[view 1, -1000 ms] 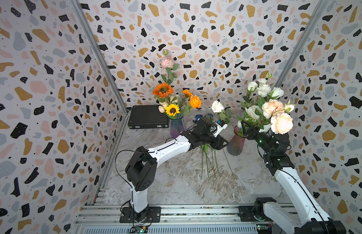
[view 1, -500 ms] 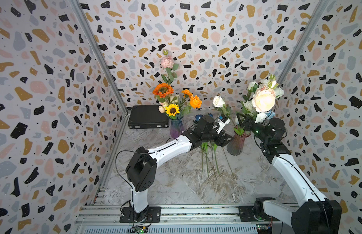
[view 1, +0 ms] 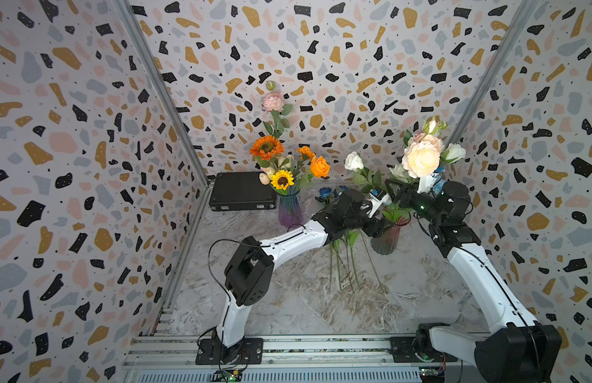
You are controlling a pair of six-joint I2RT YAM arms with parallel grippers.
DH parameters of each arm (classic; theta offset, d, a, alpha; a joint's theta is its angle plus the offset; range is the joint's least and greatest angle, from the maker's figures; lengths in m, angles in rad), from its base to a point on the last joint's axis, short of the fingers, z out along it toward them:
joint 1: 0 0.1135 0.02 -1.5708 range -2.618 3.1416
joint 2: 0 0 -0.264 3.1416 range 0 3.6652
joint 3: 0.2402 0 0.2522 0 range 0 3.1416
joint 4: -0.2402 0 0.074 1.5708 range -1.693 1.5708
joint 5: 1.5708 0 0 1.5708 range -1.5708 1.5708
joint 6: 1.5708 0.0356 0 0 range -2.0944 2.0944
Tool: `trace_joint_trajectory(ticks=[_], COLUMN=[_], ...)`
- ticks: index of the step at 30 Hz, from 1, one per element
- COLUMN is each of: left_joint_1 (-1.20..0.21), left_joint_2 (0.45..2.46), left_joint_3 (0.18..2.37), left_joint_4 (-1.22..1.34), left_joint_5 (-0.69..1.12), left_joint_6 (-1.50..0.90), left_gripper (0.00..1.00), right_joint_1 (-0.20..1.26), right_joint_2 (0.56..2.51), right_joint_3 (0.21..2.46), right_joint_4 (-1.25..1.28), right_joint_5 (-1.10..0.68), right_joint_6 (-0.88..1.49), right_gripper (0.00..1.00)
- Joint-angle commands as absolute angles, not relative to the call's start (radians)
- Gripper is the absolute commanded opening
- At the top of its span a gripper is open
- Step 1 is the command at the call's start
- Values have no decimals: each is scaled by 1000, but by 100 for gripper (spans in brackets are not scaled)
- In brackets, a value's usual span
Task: Pick out blue flowers from the vase
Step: Pick up the flower from the vase.
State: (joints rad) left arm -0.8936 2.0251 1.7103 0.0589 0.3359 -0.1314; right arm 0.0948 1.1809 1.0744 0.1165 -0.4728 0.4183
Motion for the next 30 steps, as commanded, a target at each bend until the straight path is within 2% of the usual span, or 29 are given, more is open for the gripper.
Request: trace_joint_trajectory(ticks=[1,16,24,27,30], left_joint_1=[-902,-917,-930,-932,-932], left_joint_2=[2048,2117,2199,2211,2211], left_joint_3=[1768,1892,2009,2025,2023], left_joint_4=[142,199,174,173,164], left_joint_5=[262,243,159,139,125], left_joint_6=[-109,-169,-145,-129,-109], left_gripper=[75,76,76,76,76], right_joint_1=[100,101,100,100,101], right_joint_2=[1155,1152,1130,1114,1101], right_joint_3=[1128,1139,1150,1154,1150], right_joint_4=[67,57,-4,-63,-106], right_joint_5=[-519,-611,-661,-652,-640], right_joint_6=[405,443,433,401,380], right_gripper=[67,64,64,66,72])
